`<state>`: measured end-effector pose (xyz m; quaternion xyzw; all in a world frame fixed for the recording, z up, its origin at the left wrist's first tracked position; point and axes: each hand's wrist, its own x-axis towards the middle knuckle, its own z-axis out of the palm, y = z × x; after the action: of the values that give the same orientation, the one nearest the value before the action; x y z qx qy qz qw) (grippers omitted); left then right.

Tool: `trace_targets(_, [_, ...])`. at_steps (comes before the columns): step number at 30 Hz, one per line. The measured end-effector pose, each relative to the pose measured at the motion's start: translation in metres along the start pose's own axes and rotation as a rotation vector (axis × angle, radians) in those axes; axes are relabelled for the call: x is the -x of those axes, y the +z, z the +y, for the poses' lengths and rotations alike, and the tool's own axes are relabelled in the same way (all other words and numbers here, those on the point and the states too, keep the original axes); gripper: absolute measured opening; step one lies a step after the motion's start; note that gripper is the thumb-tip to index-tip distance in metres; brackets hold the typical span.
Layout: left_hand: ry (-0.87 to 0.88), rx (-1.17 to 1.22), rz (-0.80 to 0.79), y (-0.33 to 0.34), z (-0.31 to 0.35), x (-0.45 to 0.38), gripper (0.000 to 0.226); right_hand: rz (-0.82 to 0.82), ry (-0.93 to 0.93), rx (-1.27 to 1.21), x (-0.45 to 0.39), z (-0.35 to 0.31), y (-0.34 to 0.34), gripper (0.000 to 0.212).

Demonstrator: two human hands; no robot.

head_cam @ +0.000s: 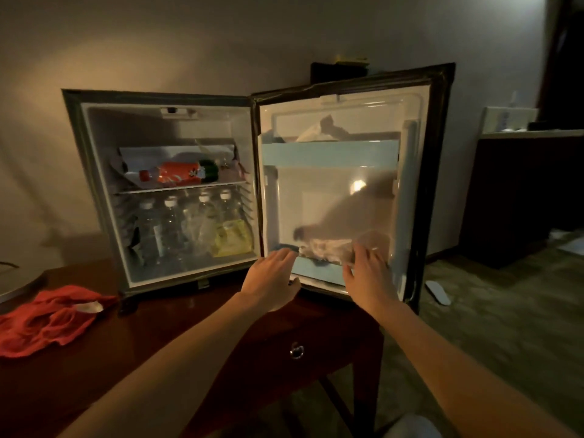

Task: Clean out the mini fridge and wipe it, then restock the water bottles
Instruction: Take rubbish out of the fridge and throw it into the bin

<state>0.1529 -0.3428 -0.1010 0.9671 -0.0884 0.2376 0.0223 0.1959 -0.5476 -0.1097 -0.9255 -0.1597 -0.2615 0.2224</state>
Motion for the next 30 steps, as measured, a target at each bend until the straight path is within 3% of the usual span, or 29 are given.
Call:
trace_targets(6, [0.016,0.059,0.081,0.018,0.022,-0.044,0.064,-0.045,0.014,-0.008,-0.036,0.036,0.001,0.033])
trace_targets(11, [-0.03,0.074,0.055,0.039,0.022,-0.081,0.067,-0.195,0.054,-0.04,-0.068,0.059,0.008,0.043])
trace_targets(14, [-0.003,0.118,0.031,0.05,0.018,-0.099,0.06,-0.222,0.05,-0.09,-0.084,0.063,0.013,0.034])
trace_targets(19, [0.059,0.241,0.03,0.064,0.016,-0.124,0.026,-0.194,0.002,-0.148,-0.097,0.073,0.022,0.015])
trace_targets(30, [-0.078,0.547,0.022,0.06,-0.005,-0.12,0.016,-0.006,0.169,-0.331,-0.094,0.077,0.01,0.011])
